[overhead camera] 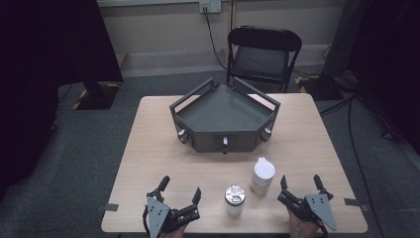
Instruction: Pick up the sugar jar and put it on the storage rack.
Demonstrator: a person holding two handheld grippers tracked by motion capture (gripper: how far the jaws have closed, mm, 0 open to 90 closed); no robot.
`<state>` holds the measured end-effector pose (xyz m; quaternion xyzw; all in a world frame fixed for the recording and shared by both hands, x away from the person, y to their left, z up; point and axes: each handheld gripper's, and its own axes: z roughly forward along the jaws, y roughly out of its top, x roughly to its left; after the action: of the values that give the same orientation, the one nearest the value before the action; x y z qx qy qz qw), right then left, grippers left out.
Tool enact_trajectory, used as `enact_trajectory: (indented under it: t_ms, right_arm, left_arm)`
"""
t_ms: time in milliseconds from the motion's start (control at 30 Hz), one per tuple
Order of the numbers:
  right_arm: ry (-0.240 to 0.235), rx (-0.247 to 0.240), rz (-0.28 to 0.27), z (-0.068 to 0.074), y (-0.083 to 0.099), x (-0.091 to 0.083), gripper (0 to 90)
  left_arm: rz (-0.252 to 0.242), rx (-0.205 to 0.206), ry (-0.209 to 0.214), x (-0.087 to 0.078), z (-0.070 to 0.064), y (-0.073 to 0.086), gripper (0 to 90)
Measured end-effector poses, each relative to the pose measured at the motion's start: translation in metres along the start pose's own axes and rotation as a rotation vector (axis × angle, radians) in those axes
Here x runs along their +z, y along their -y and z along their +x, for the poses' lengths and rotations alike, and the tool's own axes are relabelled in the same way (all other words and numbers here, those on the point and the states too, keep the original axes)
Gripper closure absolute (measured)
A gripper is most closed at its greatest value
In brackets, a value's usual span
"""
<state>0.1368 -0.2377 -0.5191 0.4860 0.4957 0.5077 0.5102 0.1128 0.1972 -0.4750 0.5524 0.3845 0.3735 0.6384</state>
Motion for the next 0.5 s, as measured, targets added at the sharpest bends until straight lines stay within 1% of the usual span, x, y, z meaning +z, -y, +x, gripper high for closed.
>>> enact_trajectory:
  t_ms: [133, 200, 267, 333, 400, 500]
  right_arm:
    - [0.000, 0.000, 0.001, 0.000, 0.000, 0.000, 0.0]
    - [0.001, 0.000, 0.000, 0.000, 0.000, 0.000, 0.0]
    - [0.002, 0.000, 0.000, 0.000, 0.000, 0.000, 0.0]
    - [0.002, 0.000, 0.000, 0.000, 0.000, 0.000, 0.0]
    - [0.002, 0.000, 0.000, 0.000, 0.000, 0.000, 0.0]
    - [0.002, 0.000, 0.000, 0.000, 0.000, 0.000, 0.0]
  left_arm:
    - [0.008, 0.015, 0.043, 0.003, -0.004, 0.001, 0.3]
    - [0.000, 0.002, 0.067, 0.004, -0.007, 0.004, 0.3]
    - [0.007, -0.017, 0.083, 0.005, -0.010, 0.006, 1.0]
    - [0.010, -0.007, 0.080, 0.006, -0.016, 0.009, 1.0]
    - [0.016, -0.015, 0.105, 0.008, -0.018, 0.011, 1.1]
    - [0.031, 0.002, 0.126, 0.012, -0.024, 0.013, 1.1]
